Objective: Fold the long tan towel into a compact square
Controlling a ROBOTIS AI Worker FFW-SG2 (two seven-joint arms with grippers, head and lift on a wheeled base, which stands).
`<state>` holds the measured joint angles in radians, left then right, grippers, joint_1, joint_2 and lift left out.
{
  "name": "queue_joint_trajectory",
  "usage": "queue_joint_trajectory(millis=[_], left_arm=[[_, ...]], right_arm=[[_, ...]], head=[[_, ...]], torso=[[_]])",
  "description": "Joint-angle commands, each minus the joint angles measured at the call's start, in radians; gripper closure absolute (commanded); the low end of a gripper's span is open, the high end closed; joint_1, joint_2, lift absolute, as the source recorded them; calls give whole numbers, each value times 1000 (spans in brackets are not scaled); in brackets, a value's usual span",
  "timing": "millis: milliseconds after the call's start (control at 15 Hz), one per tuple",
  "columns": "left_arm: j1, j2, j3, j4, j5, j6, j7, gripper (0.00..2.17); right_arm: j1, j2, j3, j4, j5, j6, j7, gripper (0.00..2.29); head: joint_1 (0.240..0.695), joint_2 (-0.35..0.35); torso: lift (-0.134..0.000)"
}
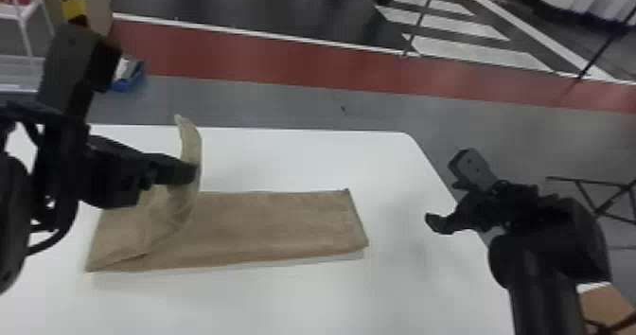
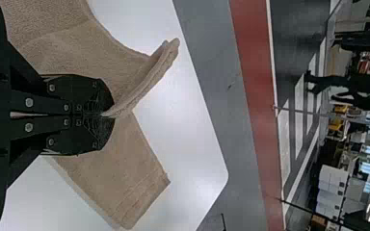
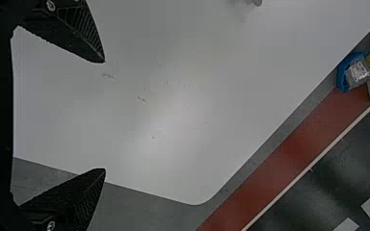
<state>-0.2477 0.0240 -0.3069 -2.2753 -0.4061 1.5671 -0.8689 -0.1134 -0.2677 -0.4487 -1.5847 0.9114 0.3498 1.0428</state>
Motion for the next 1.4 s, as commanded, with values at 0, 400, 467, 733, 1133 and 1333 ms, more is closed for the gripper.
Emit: queue_joint_trajectory(millis=[0,400,467,733,1133,1333], left_arm=[[13,-9,-44,2,-10,4,13,2132],[5,-27,-98,33,-54,4,50,2132],[5,-27,-104,34,-49,4,68,2132],[1,-27,-130,62,-37,4,111,2132],[28,-27,-199,76,79,4,242,-2],[33,-27,-196,76,81,4,246,29]], right_arm=[[9,-5,-13,0,-6,-13,0,73],[24,-8,-15,0,-17,-13,-1,73],[28,-8,-16,0,-19,-13,-3,73],[35,-8,-16,0,-22,-13,-3,73],[41,-10,-22,0,-23,-19,-3,73],[43,-10,-25,0,-25,-25,-3,73]], head=[[695,-350],[695,-350],[695,-350],[695,-350],[695,-350],[695,-350]], torso=[[-125],[-125],[-125],[-125],[-125],[-125]])
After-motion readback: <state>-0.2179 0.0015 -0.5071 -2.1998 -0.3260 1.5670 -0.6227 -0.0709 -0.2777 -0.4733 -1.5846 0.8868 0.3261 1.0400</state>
